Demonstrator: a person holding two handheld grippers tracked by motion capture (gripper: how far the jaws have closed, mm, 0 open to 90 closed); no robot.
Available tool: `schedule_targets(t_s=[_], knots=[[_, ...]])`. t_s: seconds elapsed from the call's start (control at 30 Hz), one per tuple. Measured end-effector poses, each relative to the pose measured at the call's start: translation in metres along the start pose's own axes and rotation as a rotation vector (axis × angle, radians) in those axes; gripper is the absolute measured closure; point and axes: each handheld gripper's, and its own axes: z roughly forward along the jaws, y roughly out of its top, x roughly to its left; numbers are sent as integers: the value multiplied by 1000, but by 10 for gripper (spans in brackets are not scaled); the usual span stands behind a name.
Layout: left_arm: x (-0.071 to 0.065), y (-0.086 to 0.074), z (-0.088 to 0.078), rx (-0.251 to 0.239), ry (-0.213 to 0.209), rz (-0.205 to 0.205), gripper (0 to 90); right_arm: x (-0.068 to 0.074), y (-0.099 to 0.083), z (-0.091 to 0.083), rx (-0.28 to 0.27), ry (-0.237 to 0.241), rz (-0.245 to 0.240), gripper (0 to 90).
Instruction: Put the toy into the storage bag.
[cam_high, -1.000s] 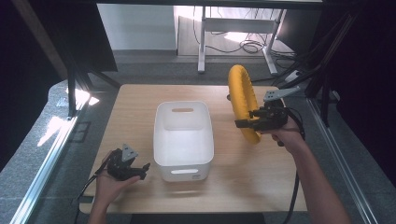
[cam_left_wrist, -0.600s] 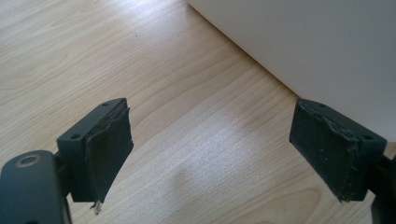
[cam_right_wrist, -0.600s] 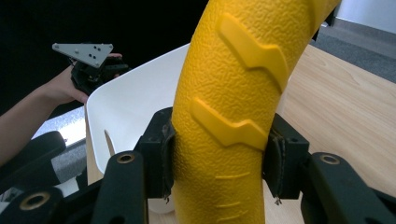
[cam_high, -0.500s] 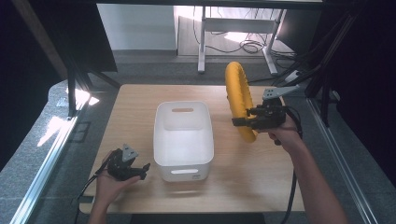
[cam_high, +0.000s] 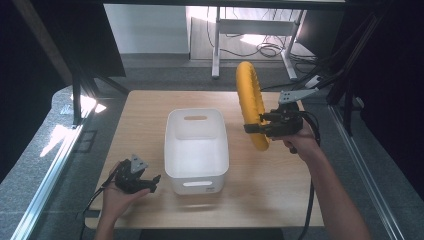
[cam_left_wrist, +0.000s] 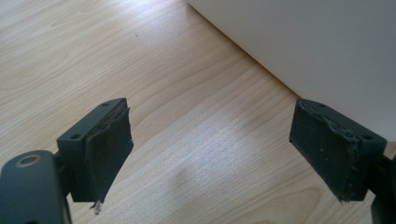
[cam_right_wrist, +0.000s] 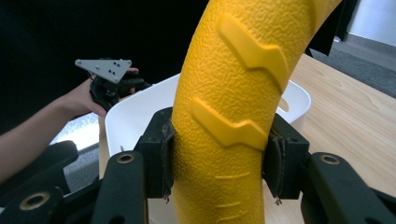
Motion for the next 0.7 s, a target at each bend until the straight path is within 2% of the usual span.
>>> schedule_targets(t_s=[0.7], knots=[[-1,0,1,0,1,-1,132,13,18,2,-41,39,-33,513]])
